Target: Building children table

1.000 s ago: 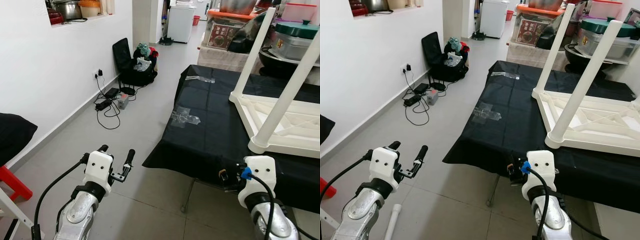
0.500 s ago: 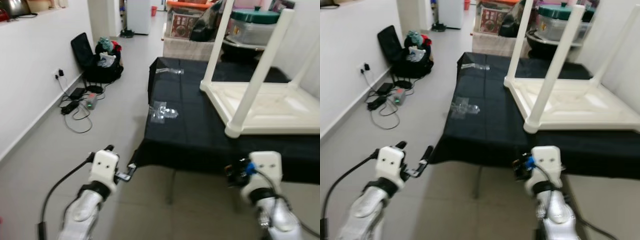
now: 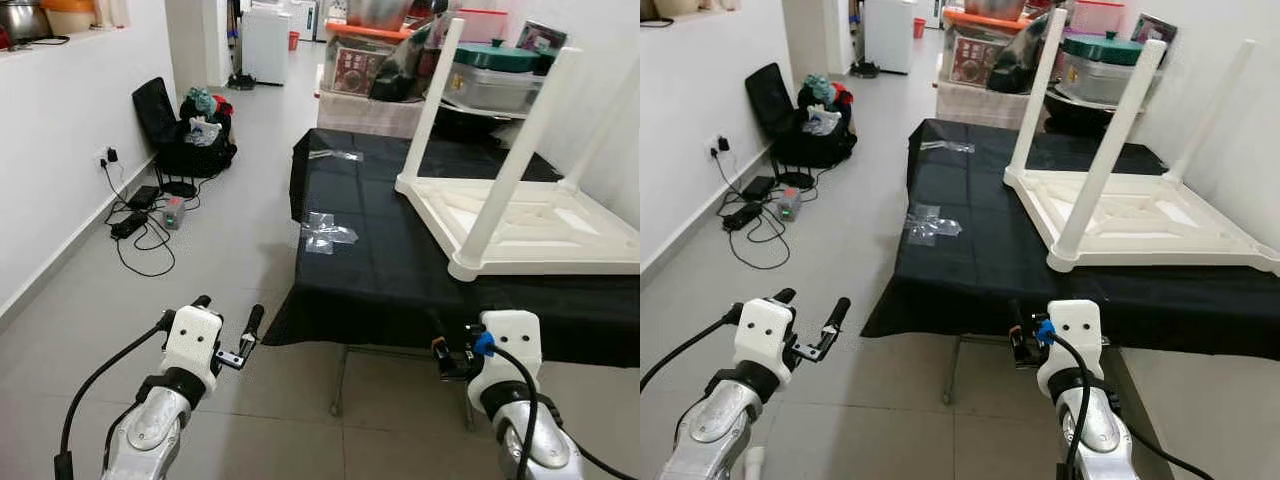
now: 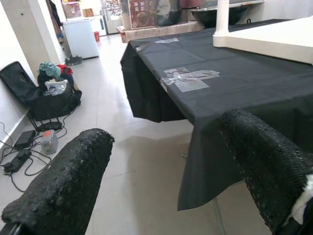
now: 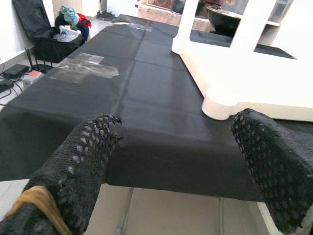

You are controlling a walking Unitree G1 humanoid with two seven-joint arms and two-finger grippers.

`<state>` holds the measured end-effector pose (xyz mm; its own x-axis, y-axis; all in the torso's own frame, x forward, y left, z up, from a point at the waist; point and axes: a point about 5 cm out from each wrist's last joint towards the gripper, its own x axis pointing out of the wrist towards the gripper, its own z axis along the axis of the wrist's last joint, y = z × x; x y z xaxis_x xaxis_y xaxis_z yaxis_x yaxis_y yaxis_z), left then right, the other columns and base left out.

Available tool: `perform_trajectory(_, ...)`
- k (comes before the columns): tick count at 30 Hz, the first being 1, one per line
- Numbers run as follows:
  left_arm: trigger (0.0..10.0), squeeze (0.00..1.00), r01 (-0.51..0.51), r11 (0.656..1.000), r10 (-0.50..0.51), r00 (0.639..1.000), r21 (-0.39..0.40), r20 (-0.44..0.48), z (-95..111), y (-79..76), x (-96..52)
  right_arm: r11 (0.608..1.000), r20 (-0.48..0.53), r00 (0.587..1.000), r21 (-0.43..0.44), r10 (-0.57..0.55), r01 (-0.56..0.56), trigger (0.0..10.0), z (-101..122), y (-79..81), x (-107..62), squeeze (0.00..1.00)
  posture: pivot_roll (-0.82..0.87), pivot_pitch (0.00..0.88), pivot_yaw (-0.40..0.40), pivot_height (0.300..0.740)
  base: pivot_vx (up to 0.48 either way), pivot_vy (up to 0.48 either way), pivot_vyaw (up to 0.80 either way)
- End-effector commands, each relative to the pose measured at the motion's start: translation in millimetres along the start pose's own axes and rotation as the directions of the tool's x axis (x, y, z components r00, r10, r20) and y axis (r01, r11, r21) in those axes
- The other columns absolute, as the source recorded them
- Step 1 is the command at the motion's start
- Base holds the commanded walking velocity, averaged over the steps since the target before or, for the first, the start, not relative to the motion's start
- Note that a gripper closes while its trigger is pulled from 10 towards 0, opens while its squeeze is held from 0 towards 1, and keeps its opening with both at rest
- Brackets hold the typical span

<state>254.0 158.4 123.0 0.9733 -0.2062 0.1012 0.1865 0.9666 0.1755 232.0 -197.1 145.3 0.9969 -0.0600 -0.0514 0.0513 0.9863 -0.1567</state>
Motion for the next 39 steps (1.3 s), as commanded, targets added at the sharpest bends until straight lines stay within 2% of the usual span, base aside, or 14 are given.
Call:
perform_trajectory(1,10.0,0.00,0.008,1.000,-0.008,1.000,0.012,-0.022,-3.1,-2.9,1.2,1.000,0.008,1.000,-0.016,-0.007,0.007,10.0,0.8,-2.1,2.1,0.00,0.02,0.000,-0.110,0.740,0.000,0.000,0.00)
perform_trajectory(23,10.0,0.00,0.011,1.000,-0.012,0.999,-0.010,-0.035,-4.3,-4.9,-0.2,1.000,0.006,1.000,-0.023,-0.008,0.009,10.0,0.8,-2.8,2.9,0.00,0.01,0.000,-0.115,0.740,0.000,0.000,0.00)
perform_trajectory(25,10.0,0.00,0.011,1.000,-0.012,0.999,-0.016,-0.040,-4.7,-5.0,-0.3,1.000,0.007,1.000,-0.022,-0.008,0.008,10.0,1.1,-2.5,3.5,0.00,0.01,0.000,-0.117,0.740,0.000,0.480,0.00)
perform_trajectory(28,10.0,0.00,0.010,1.000,-0.010,0.999,-0.016,-0.040,-4.5,-4.8,-0.4,1.000,0.008,1.000,-0.021,-0.007,0.007,10.0,1.5,-2.1,4.1,0.00,0.01,0.000,-0.119,0.740,0.000,0.330,0.00)
perform_trajectory(39,10.0,0.00,0.010,1.000,-0.010,0.999,0.014,-0.041,-3.7,-3.4,-0.5,1.000,0.008,1.000,-0.020,-0.005,0.006,10.0,1.5,-1.0,5.0,0.00,0.01,0.000,-0.117,0.740,0.000,0.000,0.00)
